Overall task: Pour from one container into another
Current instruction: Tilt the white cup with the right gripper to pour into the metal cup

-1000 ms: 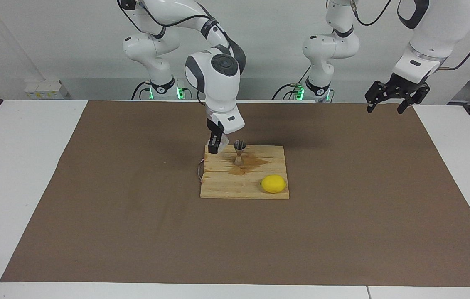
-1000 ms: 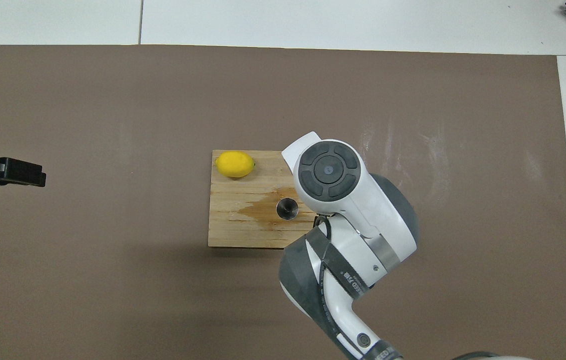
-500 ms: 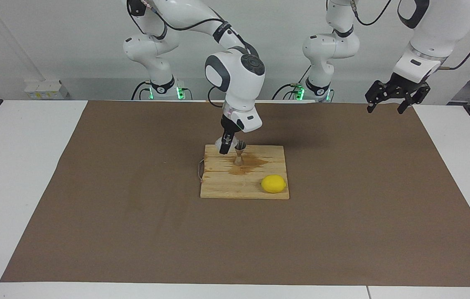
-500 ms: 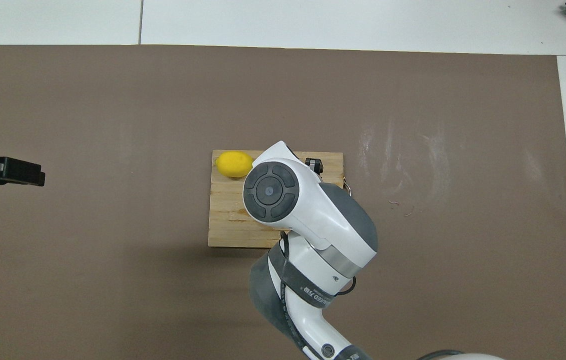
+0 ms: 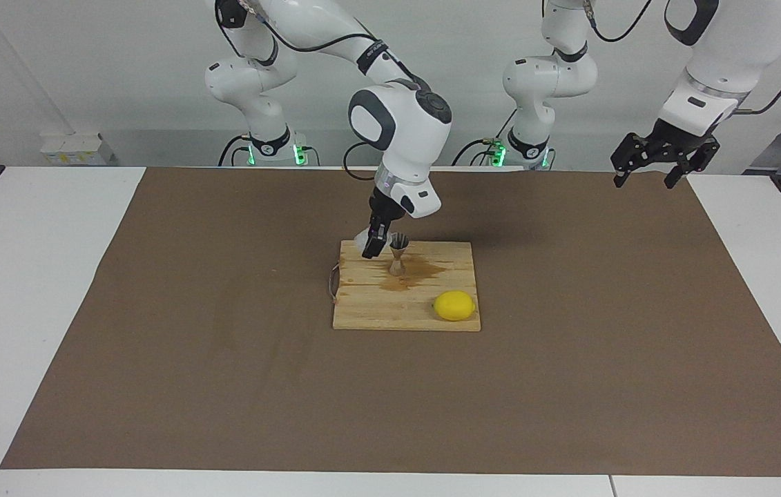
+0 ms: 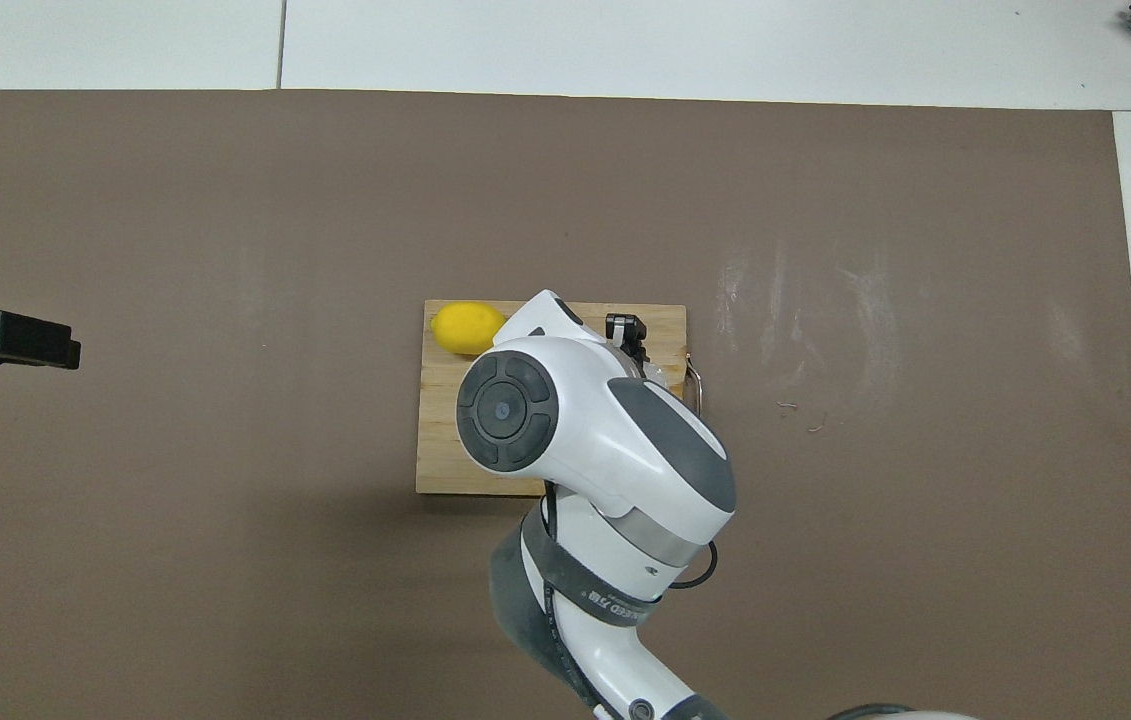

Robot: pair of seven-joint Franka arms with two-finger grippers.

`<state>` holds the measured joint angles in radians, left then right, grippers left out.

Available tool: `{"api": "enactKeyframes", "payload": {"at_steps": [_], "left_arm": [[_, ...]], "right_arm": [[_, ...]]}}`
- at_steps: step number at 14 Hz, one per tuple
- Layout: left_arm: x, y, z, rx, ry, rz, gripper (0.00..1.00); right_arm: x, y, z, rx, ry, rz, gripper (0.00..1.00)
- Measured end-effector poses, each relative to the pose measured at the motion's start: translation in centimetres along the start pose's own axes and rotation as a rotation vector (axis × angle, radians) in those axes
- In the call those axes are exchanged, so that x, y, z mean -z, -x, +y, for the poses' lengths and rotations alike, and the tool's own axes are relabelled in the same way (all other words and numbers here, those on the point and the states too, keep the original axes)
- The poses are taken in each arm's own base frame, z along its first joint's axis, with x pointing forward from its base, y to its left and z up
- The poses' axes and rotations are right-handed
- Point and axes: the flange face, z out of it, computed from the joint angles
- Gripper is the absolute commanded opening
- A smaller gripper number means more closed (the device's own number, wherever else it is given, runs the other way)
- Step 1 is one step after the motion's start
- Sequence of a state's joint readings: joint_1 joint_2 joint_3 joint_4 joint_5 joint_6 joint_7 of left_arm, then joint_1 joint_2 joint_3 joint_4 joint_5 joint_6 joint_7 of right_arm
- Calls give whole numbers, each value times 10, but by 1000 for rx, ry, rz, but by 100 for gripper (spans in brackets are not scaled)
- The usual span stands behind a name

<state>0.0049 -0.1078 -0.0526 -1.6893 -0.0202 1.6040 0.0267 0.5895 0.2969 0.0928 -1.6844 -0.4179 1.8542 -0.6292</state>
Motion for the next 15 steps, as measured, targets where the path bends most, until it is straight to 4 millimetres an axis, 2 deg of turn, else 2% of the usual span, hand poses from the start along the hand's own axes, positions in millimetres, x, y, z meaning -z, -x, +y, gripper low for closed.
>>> {"api": "enactKeyframes", "payload": {"at_steps": [6, 9, 10, 15], "left_arm": [[4, 0, -4, -13, 3, 9, 100], [10, 0, -28, -46, 6, 22, 100], [10, 0, -30, -51, 8, 22, 100], [7, -4, -26, -59, 5, 45, 100]], "right_arm": [[8, -19, -16, 52, 72, -42, 54], [10, -26, -23, 60, 127, -74, 54], [8, -28, -24, 62, 144, -88, 54], [6, -39, -36, 63, 223, -137, 54]]}}
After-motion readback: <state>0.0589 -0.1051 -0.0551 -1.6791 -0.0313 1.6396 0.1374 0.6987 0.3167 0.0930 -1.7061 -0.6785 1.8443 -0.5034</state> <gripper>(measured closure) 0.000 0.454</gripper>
